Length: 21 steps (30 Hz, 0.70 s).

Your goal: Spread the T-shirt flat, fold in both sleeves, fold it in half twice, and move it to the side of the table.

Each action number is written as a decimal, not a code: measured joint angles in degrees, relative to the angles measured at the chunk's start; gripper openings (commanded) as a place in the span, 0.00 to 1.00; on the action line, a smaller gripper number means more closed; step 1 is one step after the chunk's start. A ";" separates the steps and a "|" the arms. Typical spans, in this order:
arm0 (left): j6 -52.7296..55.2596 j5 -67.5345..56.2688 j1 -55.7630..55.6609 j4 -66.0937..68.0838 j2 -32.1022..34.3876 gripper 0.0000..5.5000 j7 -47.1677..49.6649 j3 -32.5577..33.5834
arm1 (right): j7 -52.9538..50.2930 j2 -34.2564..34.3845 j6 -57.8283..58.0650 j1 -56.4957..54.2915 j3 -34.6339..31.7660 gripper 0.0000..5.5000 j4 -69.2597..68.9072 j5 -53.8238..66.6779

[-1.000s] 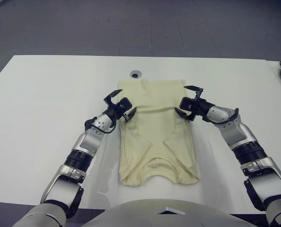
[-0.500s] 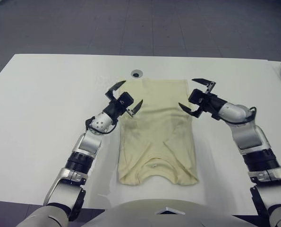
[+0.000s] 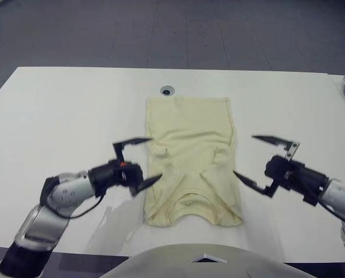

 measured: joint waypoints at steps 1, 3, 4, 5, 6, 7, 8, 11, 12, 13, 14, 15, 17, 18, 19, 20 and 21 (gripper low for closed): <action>0.07 0.04 3.07 -2.41 1.44 0.98 -1.18 0.38 | 0.95 -0.03 -0.85 3.38 -0.52 0.98 -1.15 -0.01; 0.15 0.59 8.66 -6.16 3.51 0.98 -3.07 0.56 | 2.46 0.02 -2.36 9.68 -0.66 0.98 -2.95 -0.08; 0.17 1.21 10.68 -7.19 3.88 0.98 -3.53 0.53 | 3.13 0.01 -2.87 12.51 -0.59 0.98 -3.80 -0.35; 0.20 2.34 11.78 -7.88 3.97 0.98 -3.70 0.41 | 3.34 -0.04 -3.47 14.34 -0.24 0.98 -4.33 -0.85; 0.26 3.90 12.71 -8.40 3.97 0.98 -3.66 0.10 | 3.63 -0.06 -4.32 16.24 0.60 0.98 -4.60 -1.90; 0.43 5.64 13.21 -8.48 3.96 0.98 -3.56 -0.19 | 3.73 -0.14 -4.67 17.44 1.24 0.98 -4.72 -2.75; 0.67 6.78 13.63 -8.54 3.95 0.98 -3.40 -0.37 | 3.76 -0.39 -5.00 18.10 1.82 0.98 -4.75 -3.50; 1.01 10.13 15.63 -8.81 3.83 0.98 -2.93 -1.64 | 3.88 -1.72 -7.06 19.90 3.13 0.98 -4.42 -7.45; 1.15 10.87 16.37 -9.10 3.76 0.98 -2.90 -2.15 | 3.87 -2.17 -7.45 20.49 3.53 0.98 -4.15 -8.67; 1.26 11.80 16.99 -9.41 3.65 0.98 -2.89 -2.51 | 3.76 -2.35 -7.76 20.83 4.07 0.98 -3.83 -9.77; 1.26 12.38 17.39 -9.56 3.57 0.98 -2.79 -2.75 | 3.55 -2.38 -8.16 20.86 4.71 0.98 -3.28 -11.03; 1.26 13.43 17.66 -9.60 3.48 0.98 -2.69 -3.26 | 3.23 -2.42 -8.59 20.83 5.31 0.98 -2.51 -12.23; 1.33 14.69 17.90 -9.64 3.31 0.98 -2.59 -4.00 | 2.70 -2.48 -8.87 20.54 6.66 0.98 -1.40 -14.16; 1.46 15.52 17.78 -9.73 3.09 0.98 -2.49 -4.57 | 2.19 -2.45 -9.15 20.20 7.52 0.94 -0.88 -15.19; 1.72 16.32 17.56 -9.76 2.80 0.98 -2.42 -5.18 | 1.49 -2.43 -9.40 19.68 8.48 0.92 -0.58 -15.87; 1.93 16.97 17.30 -9.73 2.67 0.98 -2.26 -5.83 | 1.00 -2.40 -9.81 18.93 9.49 0.89 -0.27 -16.41; 1.91 18.06 17.05 -9.69 2.37 0.98 -2.03 -6.49 | 0.60 -2.36 -10.14 18.21 10.52 0.86 0.07 -17.11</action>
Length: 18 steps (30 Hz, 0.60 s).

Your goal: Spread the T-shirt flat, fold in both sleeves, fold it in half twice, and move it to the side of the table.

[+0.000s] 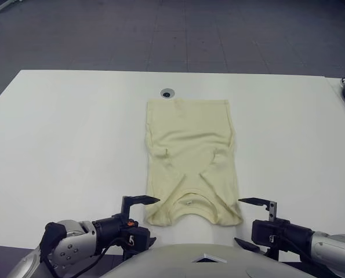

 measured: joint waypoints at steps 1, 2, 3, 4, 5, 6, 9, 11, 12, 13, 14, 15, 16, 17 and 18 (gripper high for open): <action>-0.03 0.87 -0.23 0.18 -0.19 0.98 0.30 -0.61 | -0.39 0.03 -0.20 -0.81 1.06 0.83 0.21 -0.74; -0.07 1.46 -0.50 0.24 -0.50 0.98 0.43 -0.84 | -0.80 0.06 -0.22 -1.53 1.90 0.80 0.42 -1.29; -0.10 2.09 -0.66 0.25 -0.69 0.98 0.55 -1.05 | -1.32 0.09 -0.14 -2.00 2.76 0.78 0.60 -1.71; -0.13 2.32 -0.75 0.25 -0.72 0.98 0.59 -1.19 | -1.53 0.10 -0.05 -2.22 3.24 0.76 0.66 -2.01; -0.13 2.73 -0.86 0.25 -0.75 0.98 0.64 -1.26 | -1.82 0.12 0.05 -2.33 3.73 0.72 0.67 -2.39; -0.12 3.02 -0.90 0.26 -0.76 0.98 0.71 -1.27 | -2.07 0.13 0.21 -2.42 4.12 0.69 0.71 -2.64; -0.04 4.08 -1.02 0.40 -1.16 0.98 1.27 -1.27 | -2.84 0.12 0.41 -3.29 5.37 0.60 1.47 -3.27; 0.00 4.48 -1.14 0.42 -1.22 0.98 1.60 -1.27 | -3.27 0.12 0.56 -3.81 5.69 0.54 1.91 -3.39; 0.00 4.58 -1.32 0.44 -1.22 0.98 1.62 -1.27 | -3.30 0.12 0.80 -3.92 5.75 0.52 1.99 -3.39; -0.02 4.78 -1.41 0.44 -1.22 0.98 1.64 -1.28 | -3.31 0.11 0.97 -4.03 5.77 0.48 2.09 -3.38; -0.02 5.13 -1.55 0.47 -1.22 0.98 1.70 -1.29 | -3.35 0.11 1.09 -4.11 5.78 0.46 2.26 -3.38; -0.03 5.31 -1.61 0.50 -1.22 0.98 1.75 -1.29 | -3.33 0.10 1.17 -4.10 5.83 0.44 2.28 -3.39; -0.03 5.38 -1.66 0.55 -1.22 0.98 1.80 -1.29 | -3.33 0.09 1.35 -4.10 5.91 0.40 2.31 -3.41; -0.02 5.46 -1.65 0.56 -1.22 0.98 1.84 -1.29 | -3.28 0.09 1.48 -4.10 6.01 0.37 2.34 -3.37; 0.01 5.52 -1.63 0.56 -1.23 0.98 1.86 -1.29 | -3.11 0.09 1.69 -4.09 6.05 0.35 2.39 -3.02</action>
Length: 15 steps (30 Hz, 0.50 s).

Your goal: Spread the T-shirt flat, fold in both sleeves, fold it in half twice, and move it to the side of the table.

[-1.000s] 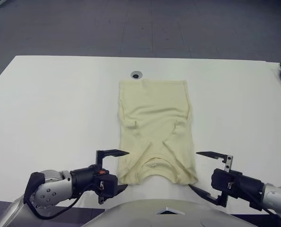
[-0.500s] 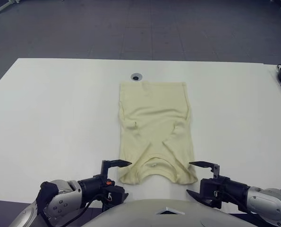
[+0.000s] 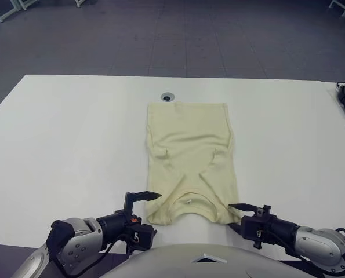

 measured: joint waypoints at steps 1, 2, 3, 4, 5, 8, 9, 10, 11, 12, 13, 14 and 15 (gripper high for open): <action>0.08 0.02 0.00 0.00 -0.02 0.98 0.01 0.00 | 0.26 0.00 0.21 0.04 0.01 0.31 0.02 0.55; 0.24 0.02 -0.01 -0.01 -0.07 0.98 0.03 -0.01 | 0.59 -0.01 0.67 0.10 0.01 0.29 0.02 1.10; 0.30 0.03 -0.02 -0.01 -0.09 0.98 0.05 -0.01 | 0.65 -0.01 0.84 0.12 0.01 0.25 0.03 1.30; 0.49 0.07 -0.12 -0.01 -0.17 0.98 0.08 -0.05 | 0.84 -0.04 1.02 0.09 0.01 0.23 0.18 1.66; 0.60 0.16 -0.18 -0.01 -0.21 0.98 0.09 -0.12 | 0.92 -0.07 1.03 0.05 0.01 0.19 0.30 1.75; 0.69 0.83 -0.49 -0.05 -0.34 0.98 0.11 -0.44 | 0.93 -0.22 1.13 -0.02 0.01 0.12 0.54 1.84; 0.70 0.98 -0.51 -0.12 -0.34 0.98 0.11 -0.51 | 0.95 -0.24 1.25 -0.01 0.01 0.10 0.55 1.83; 0.79 1.00 -0.50 -0.15 -0.36 0.98 0.11 -0.55 | 0.98 -0.31 1.35 -0.03 0.02 0.06 0.59 1.83; 0.89 1.00 -0.46 -0.20 -0.36 0.98 0.10 -0.56 | 0.99 -0.43 1.46 -0.07 0.04 0.03 0.61 1.83; 0.96 1.01 -0.45 -0.26 -0.35 0.98 0.06 -0.57 | 0.99 -0.48 1.58 -0.09 0.05 0.01 0.63 1.81; 0.99 1.01 -0.44 -0.28 -0.35 0.98 0.00 -0.57 | 0.99 -0.49 1.66 -0.10 0.11 0.00 0.63 1.80; 1.00 1.02 -0.45 -0.29 -0.34 0.98 -0.03 -0.60 | 0.98 -0.48 1.72 -0.12 0.20 0.00 0.63 1.79; 1.00 1.03 -0.45 -0.29 -0.34 0.98 -0.04 -0.62 | 0.98 -0.48 1.78 -0.17 0.25 0.00 0.62 1.80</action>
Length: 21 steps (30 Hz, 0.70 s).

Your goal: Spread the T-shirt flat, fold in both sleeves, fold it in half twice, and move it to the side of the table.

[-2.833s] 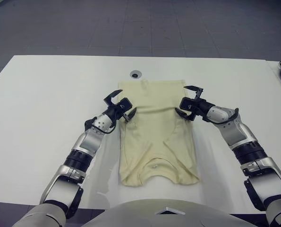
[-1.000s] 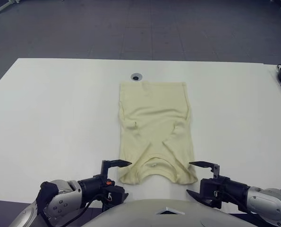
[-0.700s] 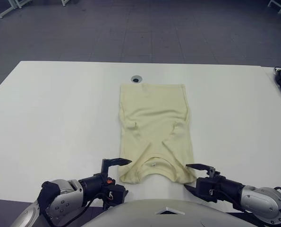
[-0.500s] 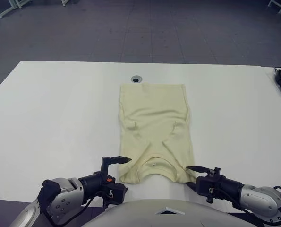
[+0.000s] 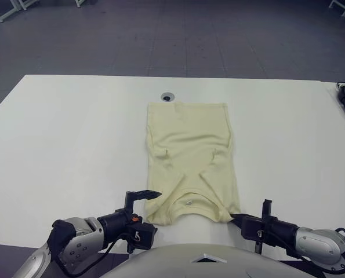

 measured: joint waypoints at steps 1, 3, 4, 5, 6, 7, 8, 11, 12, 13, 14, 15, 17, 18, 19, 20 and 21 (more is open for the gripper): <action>0.00 0.00 0.00 0.00 0.00 0.98 0.00 -0.01 | -0.01 0.00 0.06 -0.06 0.06 0.00 -0.01 -0.01; 0.09 0.00 0.00 -0.02 0.01 0.95 -0.02 -0.04 | -0.07 0.00 0.17 -0.19 0.47 0.00 -0.06 -0.04; 0.21 0.00 0.00 -0.04 0.01 0.92 -0.03 -0.08 | -0.07 0.00 0.20 -0.25 0.54 0.00 -0.07 -0.04; 0.35 0.01 0.02 -0.02 0.01 0.90 -0.13 -0.17 | -0.07 0.00 0.23 -0.32 0.58 0.00 -0.06 -0.04; 0.48 0.06 0.00 0.05 0.01 0.86 -0.25 -0.38 | -0.08 0.00 0.28 -0.42 0.68 0.00 -0.07 -0.04; 0.51 0.11 0.00 0.18 0.01 0.83 -0.27 -0.56 | -0.09 0.00 0.33 -0.49 0.79 0.00 -0.07 -0.04; 0.56 0.16 -0.03 0.34 0.01 0.80 -0.28 -0.73 | -0.11 0.00 0.35 -0.61 1.02 0.00 -0.09 -0.04; 0.92 0.17 -0.03 0.51 0.02 0.72 -0.60 -1.22 | -0.12 0.01 0.42 -1.02 1.48 0.00 -0.11 -0.07; 1.06 0.19 -0.03 0.54 0.02 0.67 -0.85 -1.39 | -0.13 0.00 0.43 -1.18 1.53 0.00 -0.11 -0.08; 1.14 0.30 -0.05 0.57 0.02 0.64 -0.97 -1.58 | -0.14 0.00 0.43 -1.24 1.57 0.00 -0.13 -0.08; 1.12 0.75 -0.16 0.59 0.02 0.61 -1.02 -1.85 | -0.15 0.01 0.46 -1.31 1.64 0.00 -0.15 -0.09; 1.08 1.19 -0.29 0.65 0.02 0.57 -1.07 -2.03 | -0.17 0.01 0.50 -1.40 1.69 0.00 -0.19 -0.11; 1.08 1.51 -0.85 1.10 0.02 0.51 -1.15 -2.36 | -0.21 0.01 0.71 -1.56 1.81 0.00 -0.36 -0.16; 1.09 1.91 -1.03 1.16 0.02 0.48 -1.18 -2.50 | -0.24 0.01 0.76 -1.59 1.90 0.00 -0.38 -0.18; 1.13 2.28 -1.17 1.23 0.02 0.46 -1.25 -2.67 | -0.27 0.01 0.88 -1.65 2.04 0.00 -0.39 -0.19; 1.18 2.33 -1.27 1.34 0.02 0.42 -1.28 -2.75 | -0.30 0.01 0.98 -1.70 2.15 0.00 -0.41 -0.19; 1.23 2.42 -1.52 1.56 0.01 0.39 -1.29 -2.88 | -0.36 0.01 1.09 -1.79 2.28 0.00 -0.44 -0.19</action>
